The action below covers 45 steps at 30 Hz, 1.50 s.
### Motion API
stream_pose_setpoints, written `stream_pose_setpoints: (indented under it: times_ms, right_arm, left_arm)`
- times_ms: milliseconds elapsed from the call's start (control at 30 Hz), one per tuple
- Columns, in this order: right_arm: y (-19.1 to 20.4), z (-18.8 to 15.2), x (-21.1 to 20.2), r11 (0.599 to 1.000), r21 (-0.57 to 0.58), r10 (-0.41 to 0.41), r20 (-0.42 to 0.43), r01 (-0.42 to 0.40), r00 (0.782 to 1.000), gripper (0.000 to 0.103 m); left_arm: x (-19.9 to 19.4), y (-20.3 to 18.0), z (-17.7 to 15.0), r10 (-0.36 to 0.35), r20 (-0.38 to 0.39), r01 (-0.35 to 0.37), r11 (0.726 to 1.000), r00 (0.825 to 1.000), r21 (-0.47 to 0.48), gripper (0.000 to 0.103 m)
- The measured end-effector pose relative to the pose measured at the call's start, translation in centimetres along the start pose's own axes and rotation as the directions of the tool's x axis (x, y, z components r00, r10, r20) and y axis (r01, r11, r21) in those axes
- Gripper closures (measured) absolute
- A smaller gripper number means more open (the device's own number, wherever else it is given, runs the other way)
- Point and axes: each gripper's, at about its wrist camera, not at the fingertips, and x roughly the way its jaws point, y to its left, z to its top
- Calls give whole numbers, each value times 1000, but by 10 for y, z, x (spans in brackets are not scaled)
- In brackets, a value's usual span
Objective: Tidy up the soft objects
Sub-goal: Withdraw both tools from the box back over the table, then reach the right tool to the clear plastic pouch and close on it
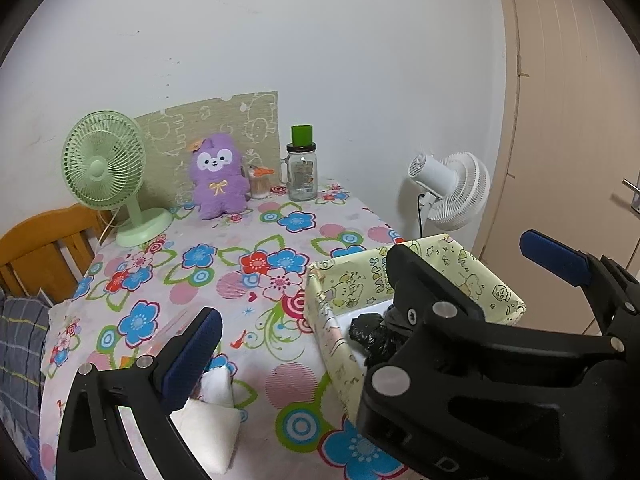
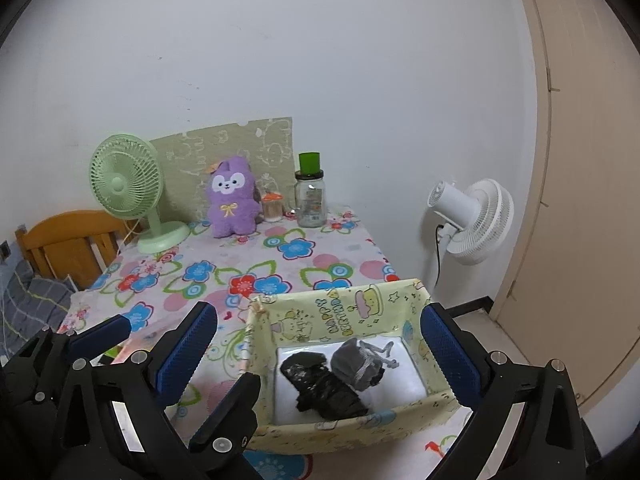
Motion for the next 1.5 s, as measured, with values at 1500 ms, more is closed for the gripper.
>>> stream_pose_setpoints:
  times_ms: [1500]
  right_arm:
    - [130, -28, 35, 983, -75, 164, -42, -167, 986, 0]
  left_arm:
    - [0, 125, -45, 121, -8, -121, 989, 993, -80, 0]
